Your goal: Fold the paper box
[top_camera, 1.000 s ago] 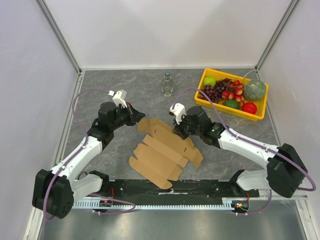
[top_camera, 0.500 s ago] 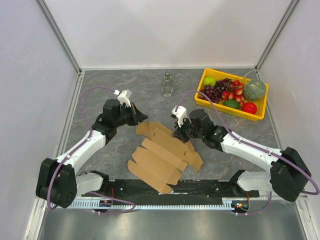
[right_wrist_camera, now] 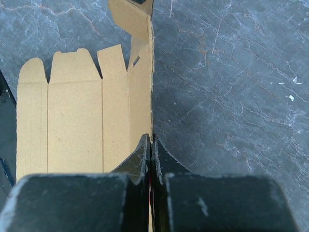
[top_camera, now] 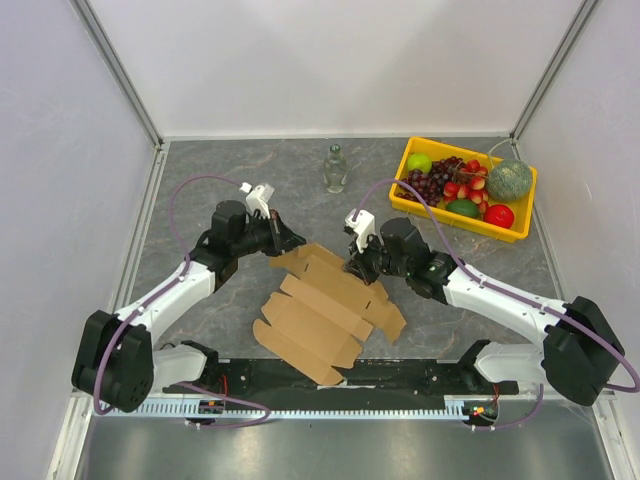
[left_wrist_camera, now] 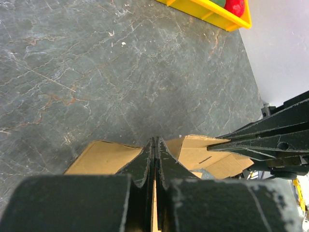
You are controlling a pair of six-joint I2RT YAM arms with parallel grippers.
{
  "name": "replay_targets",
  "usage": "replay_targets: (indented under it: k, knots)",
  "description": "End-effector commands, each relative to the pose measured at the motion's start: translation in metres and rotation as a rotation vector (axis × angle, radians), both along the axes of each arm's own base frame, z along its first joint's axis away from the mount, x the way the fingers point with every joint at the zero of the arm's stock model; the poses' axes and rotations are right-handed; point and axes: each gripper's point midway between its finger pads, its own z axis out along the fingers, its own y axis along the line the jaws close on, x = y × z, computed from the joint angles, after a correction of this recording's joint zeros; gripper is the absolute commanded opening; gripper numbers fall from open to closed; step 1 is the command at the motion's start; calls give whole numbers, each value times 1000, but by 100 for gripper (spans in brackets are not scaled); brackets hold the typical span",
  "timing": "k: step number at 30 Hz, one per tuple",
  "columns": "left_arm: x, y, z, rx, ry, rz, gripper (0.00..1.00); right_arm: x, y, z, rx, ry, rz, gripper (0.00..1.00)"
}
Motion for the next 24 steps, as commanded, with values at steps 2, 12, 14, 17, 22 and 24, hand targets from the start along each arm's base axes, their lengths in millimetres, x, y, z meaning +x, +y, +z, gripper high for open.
replay_targets:
  k: [2, 12, 14, 17, 22, 24]
  knots:
    - [-12, -6, 10, -35, -12, -36, 2, 7, 9, 16, 61, -42, -17, 0]
    - [-29, -9, 3, -22, 3, -31, 2, 9, 5, 13, 54, -47, -37, 0]
    - [-32, -13, 4, -20, -1, -37, 2, 8, 5, 12, 54, -44, -33, 0]
    - [-35, -20, 3, -13, 1, -47, 2, 6, 6, 12, 61, -41, -25, 0]
    - [-36, -30, -1, -13, 10, -62, 2, 4, 7, 14, 67, -46, -17, 0]
    - [-36, -34, -1, -13, 12, -65, 2, 2, 7, 15, 68, -45, -10, 0]
